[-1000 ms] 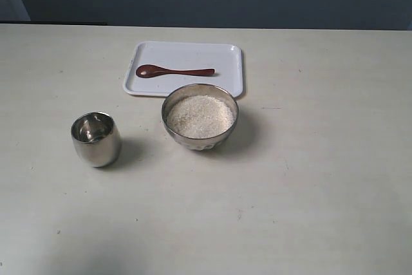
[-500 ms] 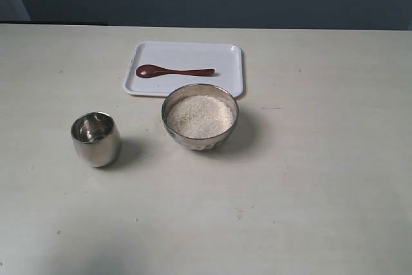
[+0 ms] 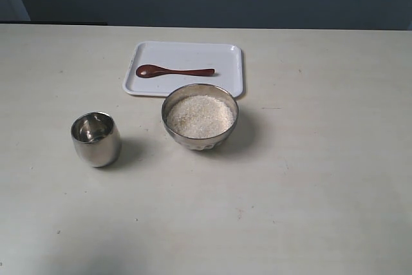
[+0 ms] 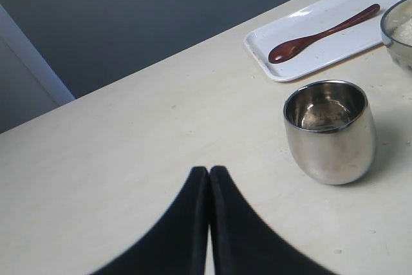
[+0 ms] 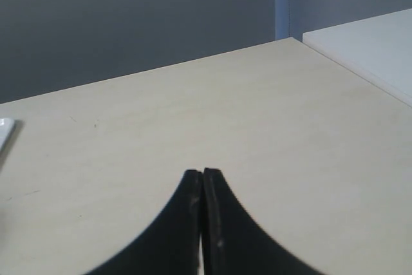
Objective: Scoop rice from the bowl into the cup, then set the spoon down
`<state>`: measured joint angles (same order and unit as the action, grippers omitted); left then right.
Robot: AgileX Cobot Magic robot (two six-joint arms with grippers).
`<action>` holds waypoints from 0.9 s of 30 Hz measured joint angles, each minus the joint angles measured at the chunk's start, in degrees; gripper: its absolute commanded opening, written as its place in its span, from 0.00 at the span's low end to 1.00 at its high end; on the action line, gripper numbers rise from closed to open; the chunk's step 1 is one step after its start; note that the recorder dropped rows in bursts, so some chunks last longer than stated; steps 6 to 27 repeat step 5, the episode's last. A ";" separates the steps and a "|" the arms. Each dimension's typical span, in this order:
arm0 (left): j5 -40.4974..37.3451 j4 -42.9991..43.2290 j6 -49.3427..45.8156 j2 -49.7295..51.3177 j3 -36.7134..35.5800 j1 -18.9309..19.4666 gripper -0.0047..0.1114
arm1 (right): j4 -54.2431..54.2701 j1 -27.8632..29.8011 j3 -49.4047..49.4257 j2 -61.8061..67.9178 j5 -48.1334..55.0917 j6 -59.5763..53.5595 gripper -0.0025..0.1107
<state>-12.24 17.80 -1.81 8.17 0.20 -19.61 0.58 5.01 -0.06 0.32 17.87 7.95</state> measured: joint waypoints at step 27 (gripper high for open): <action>0.00 0.00 0.00 0.00 0.00 0.00 0.04 | 0.00 0.00 0.00 0.00 0.00 0.00 0.01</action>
